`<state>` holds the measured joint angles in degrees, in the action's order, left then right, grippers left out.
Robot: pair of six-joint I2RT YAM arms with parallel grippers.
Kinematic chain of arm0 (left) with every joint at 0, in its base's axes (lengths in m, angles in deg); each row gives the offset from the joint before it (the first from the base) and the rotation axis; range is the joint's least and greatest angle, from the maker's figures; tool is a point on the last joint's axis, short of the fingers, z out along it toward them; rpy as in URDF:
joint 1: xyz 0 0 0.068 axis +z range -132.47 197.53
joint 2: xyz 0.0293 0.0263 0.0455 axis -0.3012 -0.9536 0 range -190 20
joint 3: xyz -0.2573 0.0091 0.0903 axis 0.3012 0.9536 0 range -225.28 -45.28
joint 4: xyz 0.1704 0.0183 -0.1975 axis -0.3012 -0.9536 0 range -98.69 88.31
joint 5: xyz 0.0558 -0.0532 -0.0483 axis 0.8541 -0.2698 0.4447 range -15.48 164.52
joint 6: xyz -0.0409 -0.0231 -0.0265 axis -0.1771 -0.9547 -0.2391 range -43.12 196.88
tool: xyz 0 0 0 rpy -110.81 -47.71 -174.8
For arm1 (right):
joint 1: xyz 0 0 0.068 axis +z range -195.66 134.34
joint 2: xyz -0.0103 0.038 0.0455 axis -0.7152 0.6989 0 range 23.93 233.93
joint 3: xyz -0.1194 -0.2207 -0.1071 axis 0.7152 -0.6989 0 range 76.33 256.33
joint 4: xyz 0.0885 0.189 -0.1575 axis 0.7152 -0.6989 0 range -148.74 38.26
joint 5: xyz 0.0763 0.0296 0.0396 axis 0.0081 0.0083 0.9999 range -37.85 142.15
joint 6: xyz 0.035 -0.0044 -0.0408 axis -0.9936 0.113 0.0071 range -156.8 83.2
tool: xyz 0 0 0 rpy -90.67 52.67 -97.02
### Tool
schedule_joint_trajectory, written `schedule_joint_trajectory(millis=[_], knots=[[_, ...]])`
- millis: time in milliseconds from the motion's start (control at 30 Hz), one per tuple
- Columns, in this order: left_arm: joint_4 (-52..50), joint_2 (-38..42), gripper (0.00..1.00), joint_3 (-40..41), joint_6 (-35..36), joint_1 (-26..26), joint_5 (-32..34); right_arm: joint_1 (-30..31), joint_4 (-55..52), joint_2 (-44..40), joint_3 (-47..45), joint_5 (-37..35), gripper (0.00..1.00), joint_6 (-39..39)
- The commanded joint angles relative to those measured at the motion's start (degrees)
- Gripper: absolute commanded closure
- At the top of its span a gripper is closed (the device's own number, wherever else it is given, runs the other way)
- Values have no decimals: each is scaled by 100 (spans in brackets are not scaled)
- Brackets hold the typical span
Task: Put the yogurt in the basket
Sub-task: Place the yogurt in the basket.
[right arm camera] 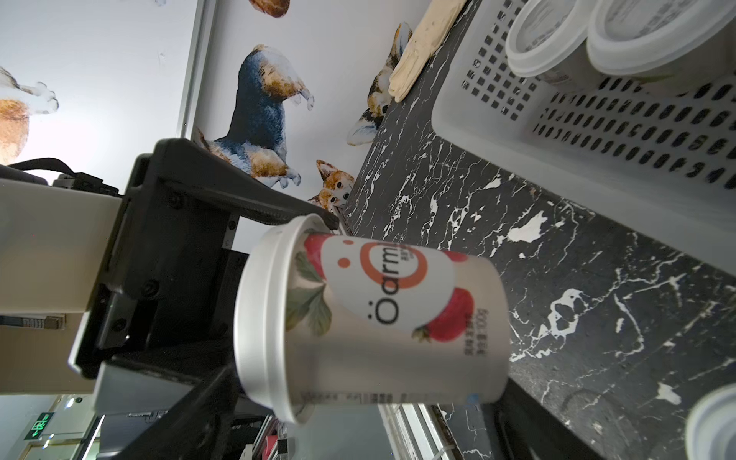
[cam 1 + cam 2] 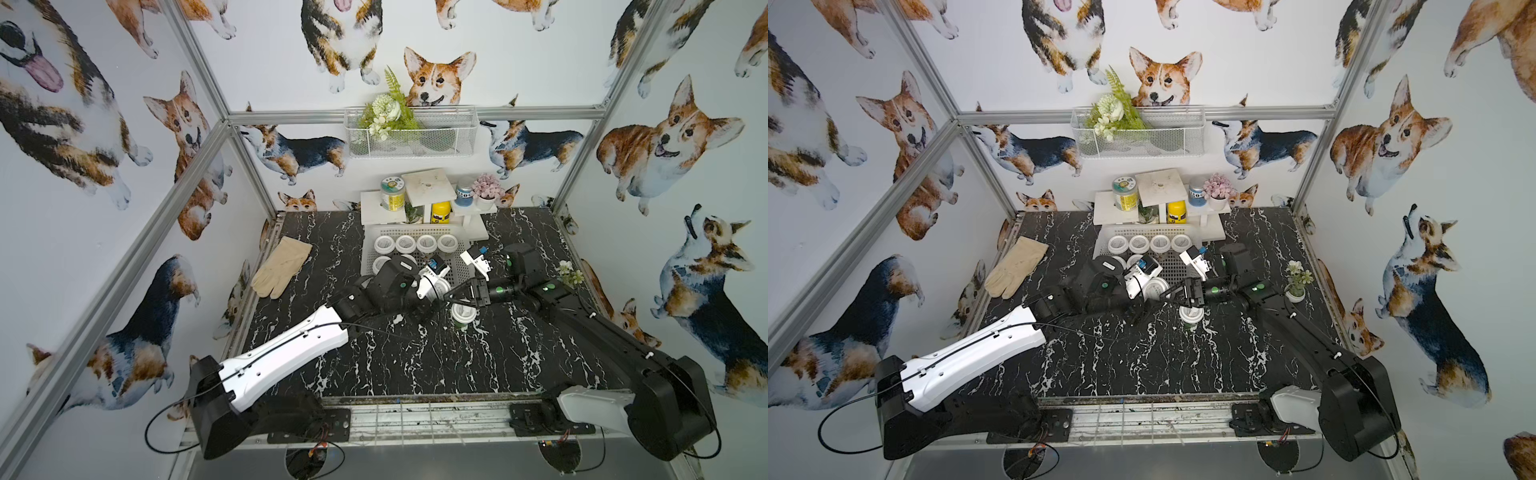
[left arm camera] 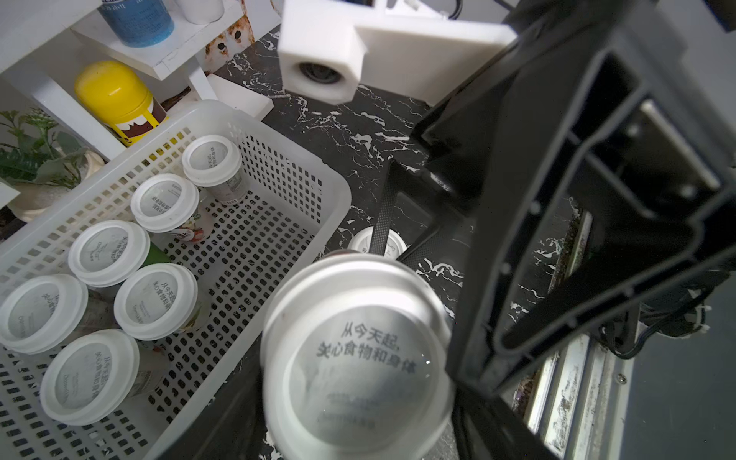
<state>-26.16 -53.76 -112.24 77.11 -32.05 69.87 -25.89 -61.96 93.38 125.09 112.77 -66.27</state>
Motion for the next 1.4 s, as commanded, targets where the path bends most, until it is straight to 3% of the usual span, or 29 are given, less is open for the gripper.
schedule_joint_trajectory(millis=[0, 567, 1000, 1367], knots=[[207, -166, 27, -207, 207, 178, 289, -49, -19, -32, 12, 19, 1, 18], [-342, -1735, 26, -1542, 905, 915, 174, -882, -191, -454, -214, -367, 1, 143], [-813, -3418, 25, -2630, 1028, 1125, 244, -958, -383, -498, -408, -315, 1, 349], [-1132, -4214, 25, -3279, 1050, 1290, 205, -966, -149, -725, -758, -150, 1, 234]])
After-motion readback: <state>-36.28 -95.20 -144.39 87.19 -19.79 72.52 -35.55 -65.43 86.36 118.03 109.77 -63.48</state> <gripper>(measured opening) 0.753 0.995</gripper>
